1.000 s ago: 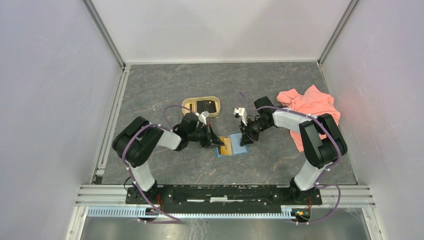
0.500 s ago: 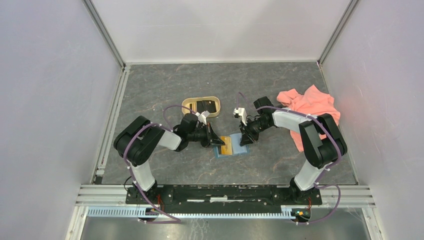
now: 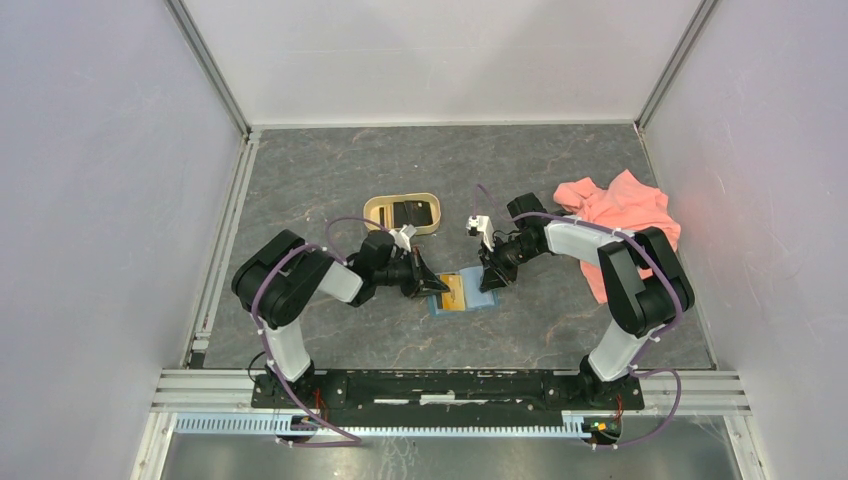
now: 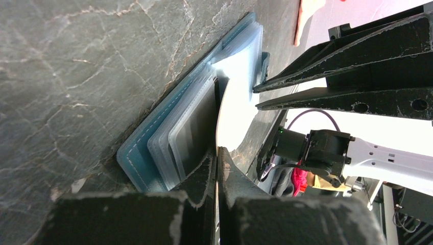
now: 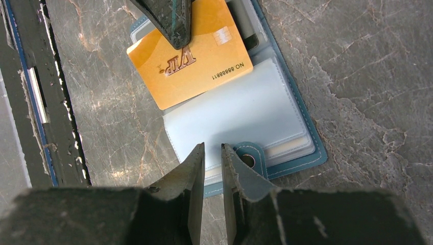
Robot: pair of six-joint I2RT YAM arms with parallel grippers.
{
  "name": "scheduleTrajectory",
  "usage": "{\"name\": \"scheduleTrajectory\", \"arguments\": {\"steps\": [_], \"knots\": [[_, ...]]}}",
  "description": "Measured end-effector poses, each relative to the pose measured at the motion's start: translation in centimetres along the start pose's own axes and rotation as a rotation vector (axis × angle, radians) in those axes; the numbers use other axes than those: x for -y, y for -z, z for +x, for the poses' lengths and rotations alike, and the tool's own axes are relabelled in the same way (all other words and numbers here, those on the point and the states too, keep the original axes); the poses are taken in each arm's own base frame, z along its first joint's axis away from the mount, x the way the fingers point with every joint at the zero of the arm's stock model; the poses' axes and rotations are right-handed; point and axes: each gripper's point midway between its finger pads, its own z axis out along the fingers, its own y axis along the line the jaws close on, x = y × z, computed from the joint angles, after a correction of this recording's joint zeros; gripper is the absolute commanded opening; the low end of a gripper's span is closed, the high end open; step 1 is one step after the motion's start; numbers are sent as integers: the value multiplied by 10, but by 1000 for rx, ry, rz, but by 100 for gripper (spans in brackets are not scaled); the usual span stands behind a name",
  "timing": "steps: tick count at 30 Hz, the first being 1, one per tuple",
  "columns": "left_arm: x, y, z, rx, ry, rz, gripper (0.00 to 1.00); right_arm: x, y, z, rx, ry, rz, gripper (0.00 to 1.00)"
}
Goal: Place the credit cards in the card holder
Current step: Insert the credit card into the card holder.
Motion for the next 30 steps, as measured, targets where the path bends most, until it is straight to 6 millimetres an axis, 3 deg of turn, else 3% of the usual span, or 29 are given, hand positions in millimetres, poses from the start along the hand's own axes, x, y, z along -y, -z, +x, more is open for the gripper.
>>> {"name": "scheduleTrajectory", "arguments": {"steps": [30], "knots": [[10, -3, 0, 73, 74, 95, 2, 0, 0, 0, 0, 1, 0, 24]]}}
